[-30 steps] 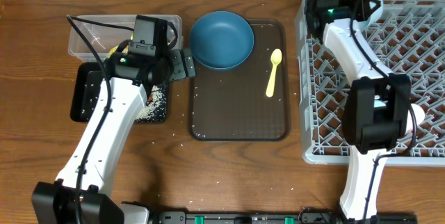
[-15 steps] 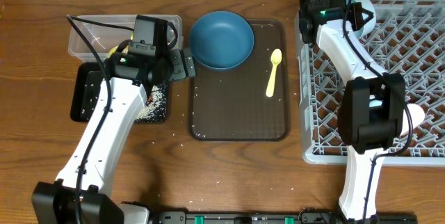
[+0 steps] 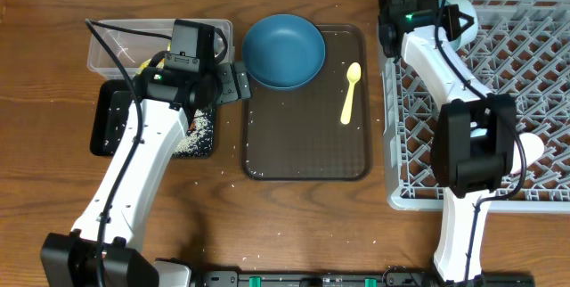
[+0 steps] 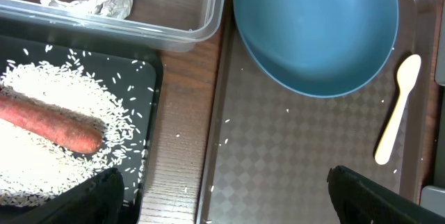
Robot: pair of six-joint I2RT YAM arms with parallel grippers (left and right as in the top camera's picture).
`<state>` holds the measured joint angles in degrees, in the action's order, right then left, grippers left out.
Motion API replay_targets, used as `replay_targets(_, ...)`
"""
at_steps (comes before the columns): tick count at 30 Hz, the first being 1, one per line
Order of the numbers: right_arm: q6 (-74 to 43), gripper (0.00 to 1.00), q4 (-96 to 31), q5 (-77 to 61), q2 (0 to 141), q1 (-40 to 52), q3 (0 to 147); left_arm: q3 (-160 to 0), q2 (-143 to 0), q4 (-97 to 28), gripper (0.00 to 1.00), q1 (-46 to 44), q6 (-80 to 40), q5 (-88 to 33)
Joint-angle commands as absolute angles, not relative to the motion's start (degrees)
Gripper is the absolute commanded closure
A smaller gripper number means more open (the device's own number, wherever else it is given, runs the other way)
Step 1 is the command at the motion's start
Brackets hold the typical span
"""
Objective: Sort waste into correct bins and load items into the dishwasher rack
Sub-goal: 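Reach the right gripper to the blue plate and grasp its rim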
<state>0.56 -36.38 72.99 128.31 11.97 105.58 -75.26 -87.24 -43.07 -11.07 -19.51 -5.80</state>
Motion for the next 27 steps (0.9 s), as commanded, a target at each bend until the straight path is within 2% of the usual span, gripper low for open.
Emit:
replay_targets(1,-0.4,0.99,-36.8,69.3,129.7,13.6,105.6,-76.2,-87.2,-43.1,0.04,-10.9,-19.4,-5.5)
replay_targets(21,-0.4,0.99,-39.7,68.5,129.7,14.7,105.6,-76.2,-87.2,-43.1,0.04,-10.9,-19.4,-5.5)
replay_targets(27,-0.4,0.92,-40.3,68.5,129.7,16.8,105.6,-76.2,-87.2,-43.0,0.04,-10.9,-19.4,-5.5)
